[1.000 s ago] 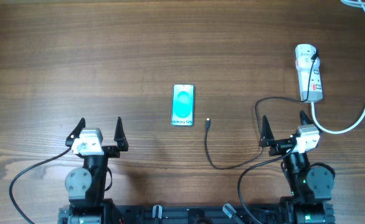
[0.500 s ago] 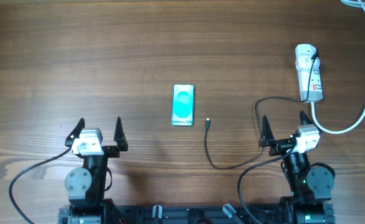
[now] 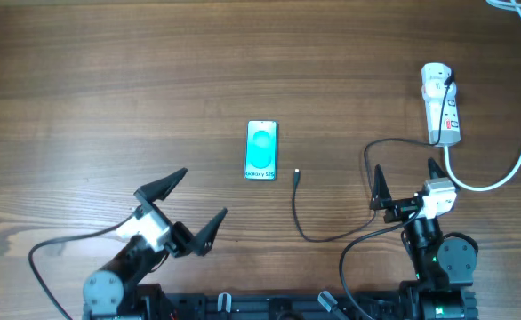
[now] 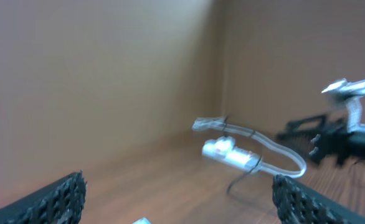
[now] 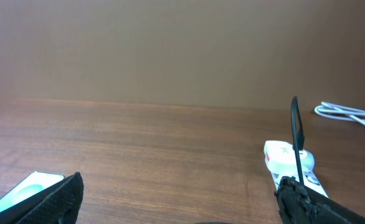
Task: Plug charger to phone and switch on socket
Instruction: 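Move the left gripper over the smartphone, opening its fingers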
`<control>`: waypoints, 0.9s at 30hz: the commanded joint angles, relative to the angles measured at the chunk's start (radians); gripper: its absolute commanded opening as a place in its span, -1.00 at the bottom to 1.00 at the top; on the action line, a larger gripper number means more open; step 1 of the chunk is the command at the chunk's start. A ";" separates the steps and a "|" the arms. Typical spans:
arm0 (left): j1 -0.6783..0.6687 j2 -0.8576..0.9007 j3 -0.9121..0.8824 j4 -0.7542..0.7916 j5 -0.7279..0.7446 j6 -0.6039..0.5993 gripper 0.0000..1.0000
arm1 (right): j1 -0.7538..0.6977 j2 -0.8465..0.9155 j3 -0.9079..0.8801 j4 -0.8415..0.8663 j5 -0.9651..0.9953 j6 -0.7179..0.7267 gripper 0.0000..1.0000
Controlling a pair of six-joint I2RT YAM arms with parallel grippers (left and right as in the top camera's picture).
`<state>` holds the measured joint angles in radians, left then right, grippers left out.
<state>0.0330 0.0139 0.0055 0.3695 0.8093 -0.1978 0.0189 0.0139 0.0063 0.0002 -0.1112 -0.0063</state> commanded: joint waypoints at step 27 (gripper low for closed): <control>-0.083 1.056 0.870 -0.384 0.454 -0.314 0.99 | 0.000 -0.003 0.000 0.003 0.006 -0.017 0.99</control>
<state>-0.0021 1.0657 0.8597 -0.0189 1.3830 -0.4324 0.0189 0.0158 0.0063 -0.0002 -0.1112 -0.0063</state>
